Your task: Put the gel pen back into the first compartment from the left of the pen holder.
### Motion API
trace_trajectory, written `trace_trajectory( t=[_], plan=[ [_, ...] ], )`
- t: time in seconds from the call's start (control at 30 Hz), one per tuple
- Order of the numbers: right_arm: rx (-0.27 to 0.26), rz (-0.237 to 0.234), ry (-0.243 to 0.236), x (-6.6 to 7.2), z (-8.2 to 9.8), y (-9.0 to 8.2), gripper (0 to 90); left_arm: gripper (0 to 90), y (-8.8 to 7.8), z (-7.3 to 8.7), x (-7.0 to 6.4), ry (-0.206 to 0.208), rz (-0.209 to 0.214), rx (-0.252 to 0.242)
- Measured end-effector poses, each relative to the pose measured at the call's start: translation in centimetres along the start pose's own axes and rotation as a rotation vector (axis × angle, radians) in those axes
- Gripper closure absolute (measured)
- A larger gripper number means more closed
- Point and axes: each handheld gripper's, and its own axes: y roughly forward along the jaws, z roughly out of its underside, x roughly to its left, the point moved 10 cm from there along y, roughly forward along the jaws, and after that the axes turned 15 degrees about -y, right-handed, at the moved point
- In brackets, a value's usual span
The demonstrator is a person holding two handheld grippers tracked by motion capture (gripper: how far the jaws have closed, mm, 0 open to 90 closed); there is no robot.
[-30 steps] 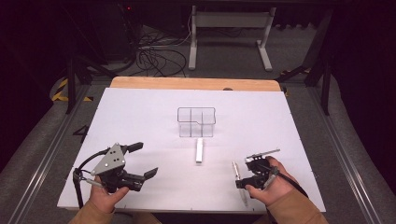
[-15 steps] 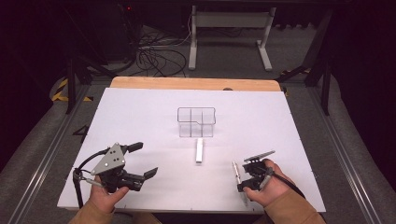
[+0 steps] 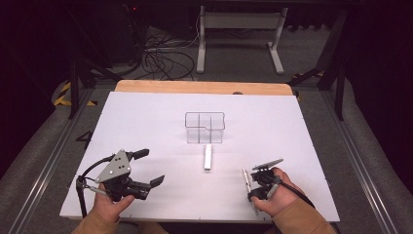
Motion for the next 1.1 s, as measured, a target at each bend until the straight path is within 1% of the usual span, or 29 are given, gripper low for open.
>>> trace_trajectory(
  t=[0.17,0.53,0.63,0.8,0.83,0.97,1.0,1.1],
  plan=[
    [0.002,0.029,0.004,0.07,0.00,0.05,78.9,8.8,-0.01,0.02,0.01,0.002,-0.001,0.000],
    [0.007,0.064,0.024,0.19,0.00,0.09,79.5,8.8,-0.02,0.03,0.08,0.007,-0.005,0.001],
    [0.009,0.063,0.038,0.19,0.00,0.08,79.5,8.8,-0.05,0.06,0.07,0.001,-0.003,0.001],
    [0.009,0.062,0.064,0.23,0.02,0.05,79.6,8.8,-0.06,0.05,0.02,0.004,-0.005,0.001],
    [0.006,0.059,0.058,0.16,0.00,0.05,79.6,8.8,-0.07,0.04,0.03,0.005,-0.005,0.001],
    [-0.002,0.052,0.057,0.09,0.00,0.02,79.7,8.8,-0.11,0.00,0.06,0.005,-0.006,-0.001],
    [-0.002,0.044,0.057,0.11,0.00,-0.02,79.7,8.8,-0.10,-0.01,0.06,0.008,-0.007,-0.001],
    [-0.020,0.037,0.050,0.13,-0.19,-0.27,79.7,8.8,-0.06,-0.03,0.01,0.008,-0.008,-0.002]
  ],
)
